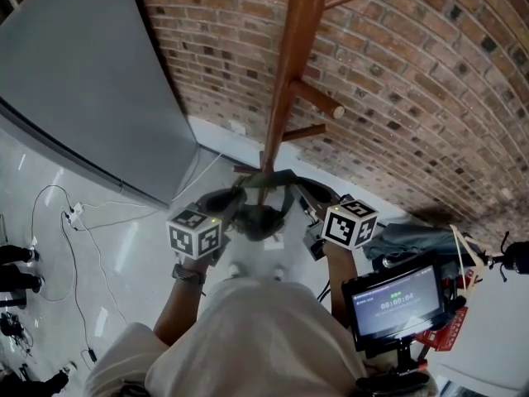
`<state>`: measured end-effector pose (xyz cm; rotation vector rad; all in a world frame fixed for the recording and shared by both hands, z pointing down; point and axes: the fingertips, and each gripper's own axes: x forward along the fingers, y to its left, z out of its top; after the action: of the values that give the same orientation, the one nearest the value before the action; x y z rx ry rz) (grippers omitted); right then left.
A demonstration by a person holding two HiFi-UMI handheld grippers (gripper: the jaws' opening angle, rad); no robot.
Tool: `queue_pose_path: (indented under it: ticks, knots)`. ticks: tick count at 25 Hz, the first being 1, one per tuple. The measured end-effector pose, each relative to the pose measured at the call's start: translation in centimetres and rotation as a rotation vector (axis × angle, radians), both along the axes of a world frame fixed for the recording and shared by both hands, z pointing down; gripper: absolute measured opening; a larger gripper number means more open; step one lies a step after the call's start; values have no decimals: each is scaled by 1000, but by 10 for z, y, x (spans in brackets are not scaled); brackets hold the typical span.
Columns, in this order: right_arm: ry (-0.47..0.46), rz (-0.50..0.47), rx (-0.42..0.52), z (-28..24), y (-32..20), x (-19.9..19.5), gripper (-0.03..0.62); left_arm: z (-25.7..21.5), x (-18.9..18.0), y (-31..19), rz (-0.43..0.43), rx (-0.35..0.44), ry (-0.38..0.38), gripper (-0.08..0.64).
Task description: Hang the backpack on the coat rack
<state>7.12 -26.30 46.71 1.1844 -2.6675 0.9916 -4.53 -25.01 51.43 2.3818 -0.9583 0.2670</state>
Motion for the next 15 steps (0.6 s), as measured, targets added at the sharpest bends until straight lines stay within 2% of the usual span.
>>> queue_pose_path:
  ticks: [15]
  knots:
    - [36, -43, -77, 36, 5, -5, 11, 23, 11, 1, 35, -51, -30, 26]
